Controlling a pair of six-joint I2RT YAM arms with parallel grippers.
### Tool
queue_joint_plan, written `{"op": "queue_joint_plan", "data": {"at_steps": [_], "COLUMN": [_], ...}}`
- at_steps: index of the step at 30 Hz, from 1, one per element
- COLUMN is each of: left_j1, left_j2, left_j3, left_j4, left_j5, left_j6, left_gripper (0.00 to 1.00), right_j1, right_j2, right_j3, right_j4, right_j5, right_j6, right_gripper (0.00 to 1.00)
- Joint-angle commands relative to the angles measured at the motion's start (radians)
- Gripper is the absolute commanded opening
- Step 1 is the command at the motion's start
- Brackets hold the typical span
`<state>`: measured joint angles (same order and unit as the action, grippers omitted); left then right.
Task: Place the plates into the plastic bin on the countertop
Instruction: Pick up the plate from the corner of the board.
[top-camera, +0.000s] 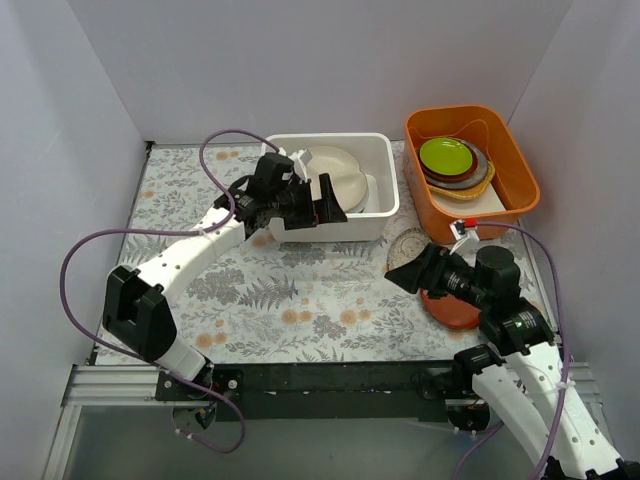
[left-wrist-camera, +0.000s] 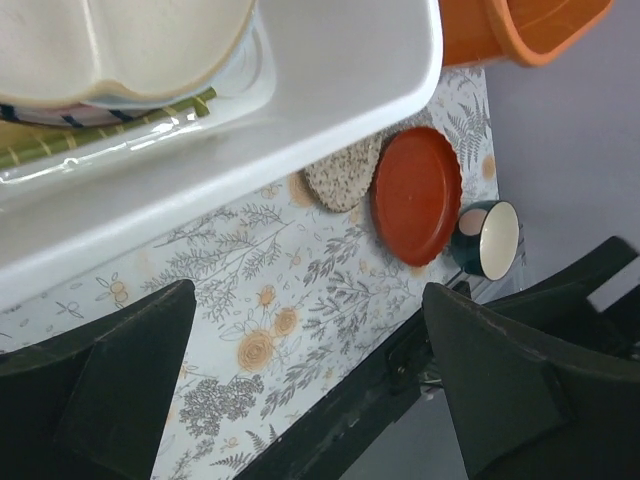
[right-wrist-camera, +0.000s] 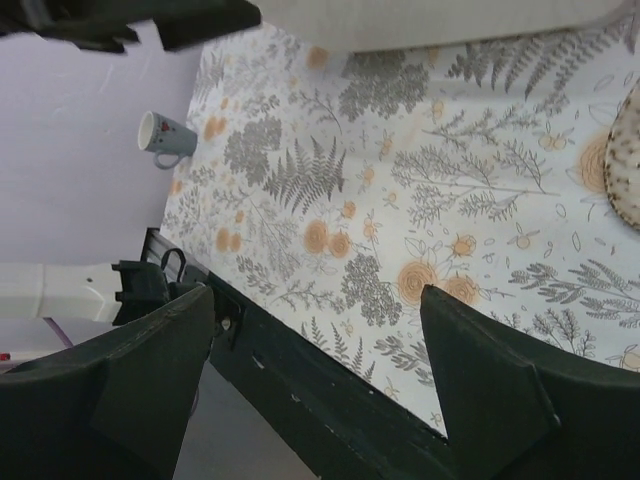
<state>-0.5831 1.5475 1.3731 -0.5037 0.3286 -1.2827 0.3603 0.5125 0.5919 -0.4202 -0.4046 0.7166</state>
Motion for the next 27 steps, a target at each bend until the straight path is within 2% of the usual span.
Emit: {"op": "queue_joint_plan", "data": {"at_steps": [1, 12, 22, 25, 27], "left_j1": [-0.053, -0.244, -0.414, -0.454, -0.466], "left_j2": [-0.095, -0.034, 0.149, 0.23, 0.285], "left_j3": [-0.087, -0.172, -0.157, -0.125, -0.111], "left_j4": [0.112, 0.212, 0.327, 0.364, 0.402], "left_j5": [-0.02, -0.094, -0.108, -0.106, -0.094], "left_j6": [-0.018, -0.099, -0.197, -0.225, -0.257], "left_gripper": [0.98, 0.98, 0.98, 0.96, 0.9], "right_j1": [0.003, 0.003, 0.003, 0.003, 0.003], "right_j2": [-0.041, -0.12, -0.135, -0.143, -0.149], "right_j3": [0.133, 0.187, 0.233, 0.255, 0.264], "right_j4": [-0.058, -0.114, -0.144, -0.163, -0.176], "right_j5": [0.087, 0.207, 0.256, 0.274, 0.285], "right_j6": [-0.032, -0.022, -0.028, -0.034, -0.036], "right_gripper": [0.93, 0.98, 0.98, 0.98, 0.98]}}
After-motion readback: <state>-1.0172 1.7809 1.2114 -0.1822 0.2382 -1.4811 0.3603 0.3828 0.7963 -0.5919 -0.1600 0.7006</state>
